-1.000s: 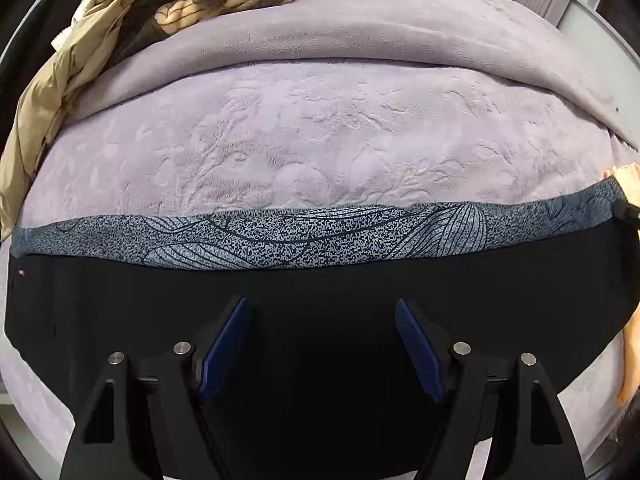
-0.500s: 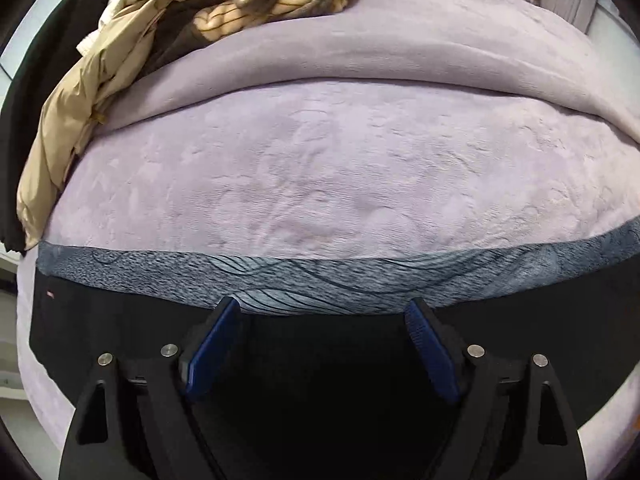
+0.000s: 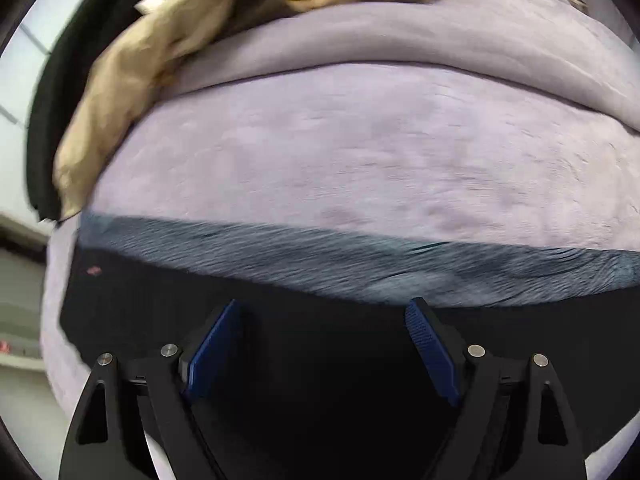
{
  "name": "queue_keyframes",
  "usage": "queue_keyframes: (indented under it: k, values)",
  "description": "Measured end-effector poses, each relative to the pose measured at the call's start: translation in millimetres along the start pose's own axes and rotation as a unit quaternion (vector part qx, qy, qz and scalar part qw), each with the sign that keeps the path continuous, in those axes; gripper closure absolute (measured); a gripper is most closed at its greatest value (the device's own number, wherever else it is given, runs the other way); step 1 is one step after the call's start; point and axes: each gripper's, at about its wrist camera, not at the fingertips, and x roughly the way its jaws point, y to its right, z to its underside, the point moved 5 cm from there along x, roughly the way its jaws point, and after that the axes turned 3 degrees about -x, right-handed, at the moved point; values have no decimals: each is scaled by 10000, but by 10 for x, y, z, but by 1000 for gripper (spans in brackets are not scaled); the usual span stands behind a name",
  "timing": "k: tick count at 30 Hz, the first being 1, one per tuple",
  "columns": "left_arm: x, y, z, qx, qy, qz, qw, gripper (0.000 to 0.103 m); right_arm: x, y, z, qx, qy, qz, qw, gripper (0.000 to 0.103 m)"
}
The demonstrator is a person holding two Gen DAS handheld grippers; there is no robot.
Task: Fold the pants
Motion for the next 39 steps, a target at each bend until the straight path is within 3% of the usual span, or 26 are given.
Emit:
queue_keyframes:
  k: [2, 5, 7, 9, 11, 13, 14, 18, 22, 26, 30, 33, 38, 39]
  values:
    - [-18, -273, 111, -115, -49, -96, 9999, 17, -248, 161, 167, 514, 71, -479, 9975, 54]
    - [94, -598, 427, -212, -369, -373, 9984, 17, -352, 325, 556, 1385, -74, -1120, 9840, 52]
    - [132, -752, 630, -380, -396, -257, 9982, 15, -273, 400, 761, 1774, -165, -1254, 9760, 52]
    - [142, -796, 711, -338, -268, -381, 9983, 5, -152, 461, 876, 2068, -169, -1257, 9701, 52]
    - [163, -752, 756, -192, -229, -452, 9985, 5, -44, 492, 927, 2321, -82, -1366, 9630, 54]
    - [104, -702, 769, -185, -268, -446, 9985, 5, 60, 517, 925, 2583, -88, -1392, 9560, 97]
    - [97, -705, 749, -212, -301, -400, 9985, 5, 101, 508, 946, 2663, -138, -1436, 9530, 97]
    - [163, -755, 711, -288, -337, -314, 9985, 0, 105, 507, 1047, 2455, -245, -1156, 9622, 96]
    - [205, -780, 704, -275, -339, -345, 9984, 0, 89, 543, 1023, 2307, -245, -947, 9681, 81]
    - [171, -760, 728, -256, -316, -338, 9986, 0, -106, 516, 1020, 2100, -226, -703, 9749, 79]
    - [134, -755, 787, -388, -294, -180, 9987, 0, -203, 308, 1163, 1966, -424, -1014, 9743, 70]
    - [142, -791, 796, -390, -291, 37, 9988, 0, -169, -14, 1305, 1843, -615, -1154, 9741, 69]
    - [141, -940, 778, -225, -489, 535, 9971, 0, -29, -939, 1540, 1515, -936, -1761, 9681, 69]
    - [121, -992, 762, -201, -482, 576, 9970, 0, 36, -1181, 1608, 1424, -1045, -1919, 9654, 64]
